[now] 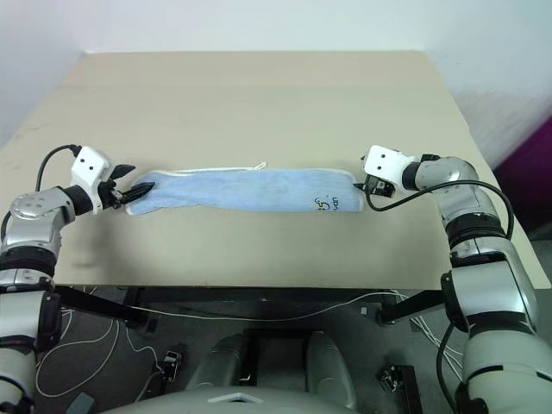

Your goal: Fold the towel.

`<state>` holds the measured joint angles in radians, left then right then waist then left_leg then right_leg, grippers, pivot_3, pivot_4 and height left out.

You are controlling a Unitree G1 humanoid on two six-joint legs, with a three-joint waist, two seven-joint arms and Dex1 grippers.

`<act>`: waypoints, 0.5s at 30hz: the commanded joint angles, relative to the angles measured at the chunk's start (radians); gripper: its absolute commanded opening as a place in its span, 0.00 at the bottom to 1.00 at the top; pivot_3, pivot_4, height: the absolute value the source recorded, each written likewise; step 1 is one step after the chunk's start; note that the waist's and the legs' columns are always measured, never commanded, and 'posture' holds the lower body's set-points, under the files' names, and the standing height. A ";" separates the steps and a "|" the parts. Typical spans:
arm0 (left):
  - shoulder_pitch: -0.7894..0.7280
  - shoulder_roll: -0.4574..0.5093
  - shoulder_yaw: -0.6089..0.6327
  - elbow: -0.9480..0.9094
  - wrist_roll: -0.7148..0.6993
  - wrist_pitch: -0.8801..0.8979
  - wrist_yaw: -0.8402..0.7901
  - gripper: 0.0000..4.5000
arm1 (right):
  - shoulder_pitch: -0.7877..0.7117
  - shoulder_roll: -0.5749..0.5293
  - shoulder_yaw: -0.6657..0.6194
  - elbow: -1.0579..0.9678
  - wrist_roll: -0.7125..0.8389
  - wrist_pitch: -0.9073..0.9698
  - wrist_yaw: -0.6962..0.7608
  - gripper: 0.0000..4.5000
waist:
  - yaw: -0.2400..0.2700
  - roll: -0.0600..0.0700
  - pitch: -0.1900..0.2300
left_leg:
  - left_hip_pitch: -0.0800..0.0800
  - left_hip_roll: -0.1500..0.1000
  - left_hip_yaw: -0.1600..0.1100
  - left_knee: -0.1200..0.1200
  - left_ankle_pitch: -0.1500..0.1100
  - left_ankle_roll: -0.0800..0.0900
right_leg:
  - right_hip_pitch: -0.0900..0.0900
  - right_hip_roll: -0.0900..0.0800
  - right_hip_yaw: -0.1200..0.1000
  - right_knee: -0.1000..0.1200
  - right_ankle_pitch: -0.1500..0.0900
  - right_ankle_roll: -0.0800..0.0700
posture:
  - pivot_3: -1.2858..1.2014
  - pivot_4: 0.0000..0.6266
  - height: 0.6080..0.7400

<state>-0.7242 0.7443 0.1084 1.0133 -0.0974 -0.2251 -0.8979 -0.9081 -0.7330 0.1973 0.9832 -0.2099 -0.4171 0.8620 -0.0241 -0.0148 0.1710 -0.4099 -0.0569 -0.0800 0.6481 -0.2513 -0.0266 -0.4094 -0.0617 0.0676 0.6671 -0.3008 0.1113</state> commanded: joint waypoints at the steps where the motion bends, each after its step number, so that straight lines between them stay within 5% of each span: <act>1: -0.032 0.020 0.070 -0.009 -0.047 -0.011 0.034 0.99 | 0.009 -0.049 -0.084 -0.100 0.048 -0.007 -0.059 1.00 | 0.001 0.000 0.000 | 0.000 0.000 0.000 0.000 0.000 0.000 | 0.000 0.000 0.000 0.000 0.000 0.000 | 0.52 0.24 1.00; 5: -0.027 0.035 0.145 -0.023 -0.090 0.023 0.105 0.99 | 0.175 -0.053 -0.260 -0.428 0.245 0.240 -0.065 1.00 | 0.004 0.000 0.000 | 0.000 0.000 -0.001 0.000 0.000 0.000 | 0.000 0.000 0.000 0.000 0.000 0.000 | 0.52 0.24 1.00; 10: 0.057 0.036 0.180 -0.151 -0.160 0.049 0.005 0.99 | 0.492 0.041 -0.440 -0.997 0.642 0.899 -0.141 1.00 | 0.009 -0.001 -0.001 | -0.001 0.001 -0.002 0.000 0.000 0.000 | 0.001 -0.002 0.000 0.000 0.000 0.000 | 0.52 0.24 1.00; 15: 0.156 0.016 0.173 -0.372 -0.269 0.167 -0.146 0.99 | 0.625 0.171 -0.602 -1.232 1.005 1.385 -0.351 1.00 | 0.007 -0.001 -0.001 | 0.000 0.001 -0.001 0.001 0.000 0.000 | 0.001 -0.002 0.001 0.001 0.000 0.000 | 0.52 0.24 1.00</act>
<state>-0.5782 0.7606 0.2677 0.7382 -0.3067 -0.0987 -0.9889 -0.2898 -0.5853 -0.3290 -0.1669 0.6595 0.8332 0.5826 -0.0168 -0.0155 0.1704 -0.4103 -0.0561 -0.0818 0.6487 -0.2515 -0.0265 -0.4086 -0.0640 0.0681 0.6684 -0.3007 0.1112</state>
